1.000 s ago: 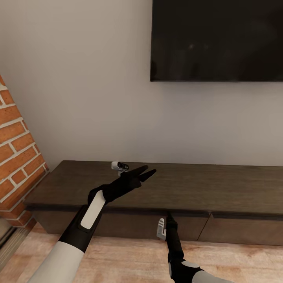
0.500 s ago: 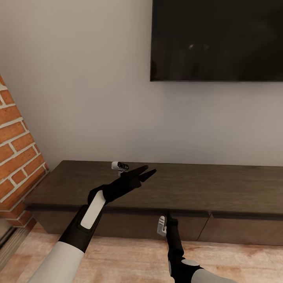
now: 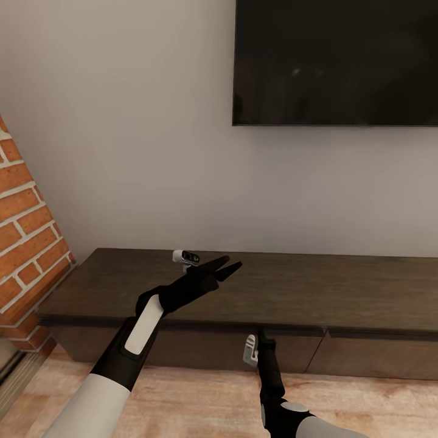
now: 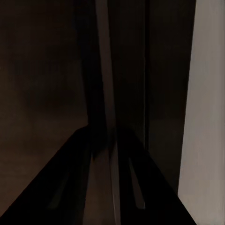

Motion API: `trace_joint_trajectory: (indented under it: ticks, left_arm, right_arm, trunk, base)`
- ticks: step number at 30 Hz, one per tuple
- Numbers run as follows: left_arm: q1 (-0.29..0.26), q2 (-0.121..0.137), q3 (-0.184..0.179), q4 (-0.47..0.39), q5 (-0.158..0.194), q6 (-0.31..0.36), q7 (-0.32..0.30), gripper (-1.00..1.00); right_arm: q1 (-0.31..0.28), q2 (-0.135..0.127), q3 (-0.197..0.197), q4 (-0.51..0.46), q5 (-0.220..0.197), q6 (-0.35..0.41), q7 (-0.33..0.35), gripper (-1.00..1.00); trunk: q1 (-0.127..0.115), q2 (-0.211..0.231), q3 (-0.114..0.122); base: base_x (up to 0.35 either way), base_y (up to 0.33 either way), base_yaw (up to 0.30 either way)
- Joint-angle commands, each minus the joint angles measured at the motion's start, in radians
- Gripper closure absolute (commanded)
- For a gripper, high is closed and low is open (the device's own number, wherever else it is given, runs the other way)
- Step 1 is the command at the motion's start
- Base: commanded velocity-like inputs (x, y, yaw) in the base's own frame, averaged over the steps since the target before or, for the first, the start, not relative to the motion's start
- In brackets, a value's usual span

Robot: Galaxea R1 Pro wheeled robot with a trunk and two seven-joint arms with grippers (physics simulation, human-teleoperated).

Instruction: Place each of the two pumpkins and all three candles from the living room inside a cabinet in the living room (use any cabinet), then make sure every cabinet is closed, and position the cauldron so it is next to a table in the living room.

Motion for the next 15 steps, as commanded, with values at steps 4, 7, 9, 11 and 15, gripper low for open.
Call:
trace_joint_trajectory:
  ticks: [4, 7, 9, 11, 15]
  left_arm:
    - [0.000, 0.000, 0.000, -0.003, 0.002, 0.000, -0.026, -1.00]
    - [0.000, 0.001, 0.001, -0.002, 0.002, 0.000, -0.026, -1.00]
    - [0.000, 0.001, 0.001, -0.001, 0.002, 0.000, -0.026, -1.00]
    - [0.001, 0.001, 0.001, 0.000, 0.002, 0.000, -0.026, -1.00]
    - [0.002, 0.002, 0.002, -0.001, 0.002, 0.000, -0.026, -1.00]
  right_arm:
    - [0.001, 0.000, -0.007, -0.007, 0.002, 0.000, -0.023, 1.00]
    - [0.001, 0.000, -0.007, -0.007, 0.002, 0.000, -0.023, 1.00]
    - [0.001, 0.000, -0.007, -0.007, 0.002, 0.000, -0.023, 1.00]
    - [0.001, 0.000, -0.007, -0.007, 0.002, 0.000, -0.023, 1.00]
    - [0.002, 0.000, -0.007, -0.007, 0.002, 0.000, -0.023, 1.00]
  trunk:
    - [0.000, 0.000, 0.000]
    - [0.000, 0.000, 0.000]
    - [0.000, 0.000, 0.000]
    - [0.000, 0.000, 0.000]
    - [0.000, 0.000, 0.000]
  base:
    - [-0.227, 0.000, 0.000]
    - [-0.077, 0.000, 0.000]
    - [-0.019, 0.000, 0.000]
    - [-0.042, 0.000, 0.000]
    - [-0.219, 0.000, 0.000]
